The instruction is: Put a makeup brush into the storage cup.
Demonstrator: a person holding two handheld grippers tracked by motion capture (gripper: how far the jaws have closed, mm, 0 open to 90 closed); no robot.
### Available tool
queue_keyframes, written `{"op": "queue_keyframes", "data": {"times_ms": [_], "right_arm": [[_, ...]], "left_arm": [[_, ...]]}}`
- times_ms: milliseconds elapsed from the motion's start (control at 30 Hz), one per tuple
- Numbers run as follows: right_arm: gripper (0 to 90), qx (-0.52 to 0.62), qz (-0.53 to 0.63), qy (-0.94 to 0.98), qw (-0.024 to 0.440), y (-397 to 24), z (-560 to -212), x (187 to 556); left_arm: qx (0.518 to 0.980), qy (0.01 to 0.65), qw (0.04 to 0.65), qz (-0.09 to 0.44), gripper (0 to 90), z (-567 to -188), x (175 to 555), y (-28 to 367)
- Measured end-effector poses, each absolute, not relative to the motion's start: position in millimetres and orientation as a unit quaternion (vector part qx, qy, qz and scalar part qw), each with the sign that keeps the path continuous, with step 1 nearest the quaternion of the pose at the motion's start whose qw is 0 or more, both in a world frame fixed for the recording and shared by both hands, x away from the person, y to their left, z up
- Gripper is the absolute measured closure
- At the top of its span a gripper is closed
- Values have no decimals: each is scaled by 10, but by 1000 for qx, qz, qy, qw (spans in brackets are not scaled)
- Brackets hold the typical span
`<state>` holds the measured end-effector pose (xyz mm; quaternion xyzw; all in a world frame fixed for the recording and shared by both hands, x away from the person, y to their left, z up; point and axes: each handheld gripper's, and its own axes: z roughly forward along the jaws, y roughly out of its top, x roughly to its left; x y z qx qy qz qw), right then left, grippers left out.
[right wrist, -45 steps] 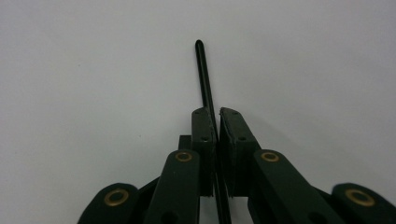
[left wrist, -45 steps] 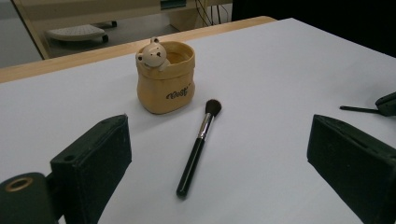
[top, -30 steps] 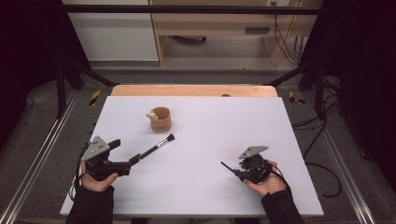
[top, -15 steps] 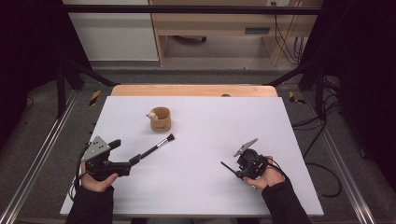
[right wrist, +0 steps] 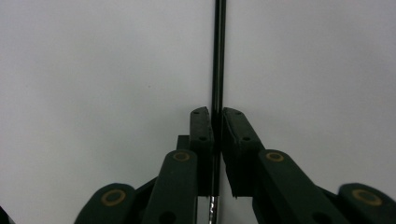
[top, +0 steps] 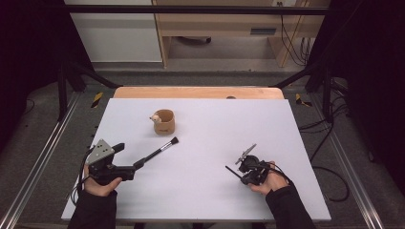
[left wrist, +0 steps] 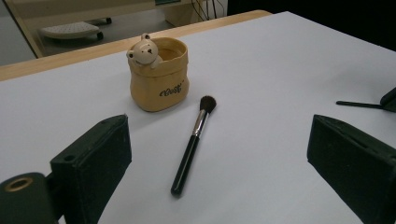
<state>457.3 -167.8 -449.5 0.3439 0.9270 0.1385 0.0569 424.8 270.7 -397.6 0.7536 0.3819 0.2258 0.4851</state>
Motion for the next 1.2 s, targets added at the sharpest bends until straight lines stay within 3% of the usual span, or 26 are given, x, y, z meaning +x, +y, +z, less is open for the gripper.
{"op": "queue_keyframes", "data": {"times_ms": [400, 1200], "right_arm": [[858, 347, 145, 924, 64, -1677, -4464, 4571], [858, 325, 251, 909, 73, -1634, -3883, 4588]], "left_arm": [[756, 379, 483, 226, 57, -3980, 4250, 2684], [776, 350, 476, 221, 59, -3930, 4240, 2507]]}}
